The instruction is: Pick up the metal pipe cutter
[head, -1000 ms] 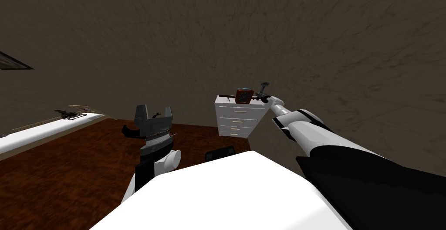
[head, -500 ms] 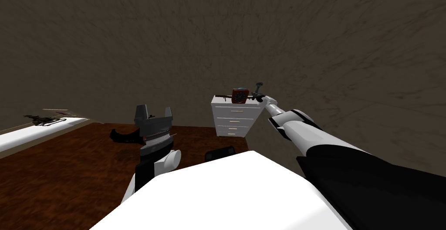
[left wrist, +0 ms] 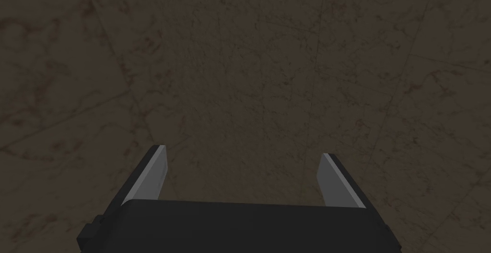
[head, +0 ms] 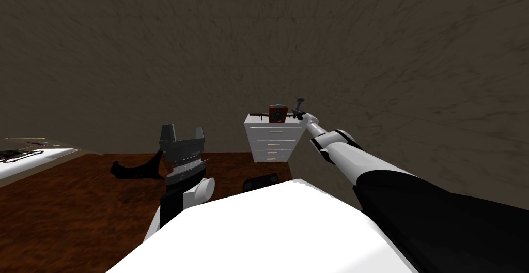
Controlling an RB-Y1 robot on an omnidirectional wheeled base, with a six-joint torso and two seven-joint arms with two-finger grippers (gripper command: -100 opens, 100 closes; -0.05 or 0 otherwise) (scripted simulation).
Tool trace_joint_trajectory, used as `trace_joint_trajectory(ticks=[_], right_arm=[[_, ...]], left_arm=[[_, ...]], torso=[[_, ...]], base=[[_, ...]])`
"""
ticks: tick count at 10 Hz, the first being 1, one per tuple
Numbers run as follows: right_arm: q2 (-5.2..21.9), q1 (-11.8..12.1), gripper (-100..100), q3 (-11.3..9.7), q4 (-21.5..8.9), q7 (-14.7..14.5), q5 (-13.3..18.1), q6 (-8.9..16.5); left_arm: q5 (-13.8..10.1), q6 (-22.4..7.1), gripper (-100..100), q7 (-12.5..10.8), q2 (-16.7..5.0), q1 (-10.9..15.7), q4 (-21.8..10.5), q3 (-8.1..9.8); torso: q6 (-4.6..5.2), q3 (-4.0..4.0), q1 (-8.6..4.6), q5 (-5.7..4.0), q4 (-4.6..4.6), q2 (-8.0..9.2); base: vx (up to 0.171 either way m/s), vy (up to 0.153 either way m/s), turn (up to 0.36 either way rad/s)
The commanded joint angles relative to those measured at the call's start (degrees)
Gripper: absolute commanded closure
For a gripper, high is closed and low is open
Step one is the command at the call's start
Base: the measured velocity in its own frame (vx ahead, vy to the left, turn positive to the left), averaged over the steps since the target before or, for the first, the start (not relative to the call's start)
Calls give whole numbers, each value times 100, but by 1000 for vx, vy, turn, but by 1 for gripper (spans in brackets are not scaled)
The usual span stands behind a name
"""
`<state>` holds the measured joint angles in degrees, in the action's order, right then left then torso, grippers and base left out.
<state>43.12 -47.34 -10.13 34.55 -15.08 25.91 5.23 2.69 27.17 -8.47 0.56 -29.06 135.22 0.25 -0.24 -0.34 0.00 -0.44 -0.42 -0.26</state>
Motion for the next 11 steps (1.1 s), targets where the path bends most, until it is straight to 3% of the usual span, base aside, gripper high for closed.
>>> trace_joint_trajectory(ticks=[1,3,4,6,7,8,9,11], right_arm=[[-230,-34,-100,58,77,-123,46,96],[-230,-34,-100,58,77,-123,46,96],[-548,-157,-100,129,216,-310,134,313],[-562,-157,-100,129,216,-310,134,313],[-857,-280,-100,199,356,-497,222,530],[-894,-280,-100,199,356,-497,222,530],[-1105,-403,-100,270,496,-683,311,747],[-1225,-403,-100,270,496,-683,311,747]], left_arm=[[0,0,0,0,0,0,0,0],[0,0,0,0,0,1,0,-1],[0,0,0,0,0,1,0,-1],[0,0,0,0,0,1,0,0],[0,0,0,0,0,1,0,-1],[0,0,0,0,0,0,0,0],[0,0,0,0,0,1,0,0],[0,0,0,0,0,1,0,0]], torso=[[0,0,0,0,0,0],[-6,-3,6,-1,-3,-3],[-7,-5,14,0,-4,-6],[-6,-7,-2,-3,-5,-8],[-5,-6,5,-2,-4,-7],[-2,-7,-7,-4,-4,-10],[-6,-8,-6,-4,-5,-11],[-6,-6,-12,-6,-4,-7]], base=[[-1,-66,-113],[1,-27,15],[7,-64,-170],[0,-58,-48],[13,-82,-177],[12,-79,-97],[2,-105,-158],[4,-67,-47]])
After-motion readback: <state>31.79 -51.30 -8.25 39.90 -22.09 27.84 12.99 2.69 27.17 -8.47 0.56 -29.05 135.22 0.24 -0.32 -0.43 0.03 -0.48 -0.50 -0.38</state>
